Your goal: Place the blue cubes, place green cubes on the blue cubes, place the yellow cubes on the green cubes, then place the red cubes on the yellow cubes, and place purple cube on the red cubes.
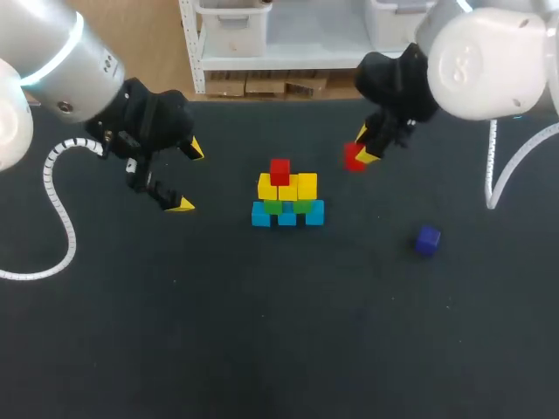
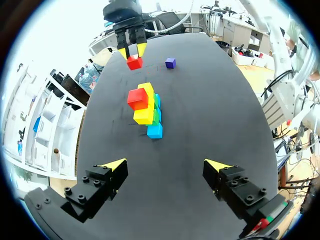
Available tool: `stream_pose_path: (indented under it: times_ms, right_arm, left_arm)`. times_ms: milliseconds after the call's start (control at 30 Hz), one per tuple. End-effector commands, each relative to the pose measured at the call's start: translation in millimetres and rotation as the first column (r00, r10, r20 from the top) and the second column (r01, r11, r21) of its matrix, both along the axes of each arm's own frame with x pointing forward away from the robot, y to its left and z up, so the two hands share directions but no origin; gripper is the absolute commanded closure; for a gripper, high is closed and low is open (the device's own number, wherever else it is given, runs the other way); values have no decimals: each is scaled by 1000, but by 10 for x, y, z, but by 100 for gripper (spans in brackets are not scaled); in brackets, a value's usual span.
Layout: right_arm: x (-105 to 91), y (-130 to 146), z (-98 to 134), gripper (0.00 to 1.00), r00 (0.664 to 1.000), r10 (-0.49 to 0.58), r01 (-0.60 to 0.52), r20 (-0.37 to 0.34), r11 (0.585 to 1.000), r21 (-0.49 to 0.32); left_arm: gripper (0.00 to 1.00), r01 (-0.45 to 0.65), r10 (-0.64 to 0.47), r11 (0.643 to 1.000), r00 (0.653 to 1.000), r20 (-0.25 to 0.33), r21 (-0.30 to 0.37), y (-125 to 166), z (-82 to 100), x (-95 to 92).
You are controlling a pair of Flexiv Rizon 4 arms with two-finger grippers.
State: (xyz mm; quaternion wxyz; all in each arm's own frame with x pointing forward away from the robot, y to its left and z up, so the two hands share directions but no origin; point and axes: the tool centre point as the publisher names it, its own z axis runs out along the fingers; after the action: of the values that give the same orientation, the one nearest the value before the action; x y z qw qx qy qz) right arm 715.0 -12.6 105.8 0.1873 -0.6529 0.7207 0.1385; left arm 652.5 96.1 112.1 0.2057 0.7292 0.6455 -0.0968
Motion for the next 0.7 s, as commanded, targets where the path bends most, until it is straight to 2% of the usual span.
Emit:
stream_pose_path:
  times_ms: [33, 333, 700]
  right_arm:
    - [13, 133, 11, 100, 1000, 3, -3, -1, 1000, 8]
    - [14, 416, 56, 100, 1000, 21, -21, -6, 999, 30]
    - [-18, 607, 23, 100, 999, 45, -44, -28, 999, 22]
  left_arm:
    - [0, 4, -4, 1000, 1000, 1, -4, 12, -5, 4]
    - [0, 4, -4, 1000, 1000, 1, -4, 12, -5, 4]
    - [0, 4, -4, 1000, 1000, 1, -4, 12, -5, 4]
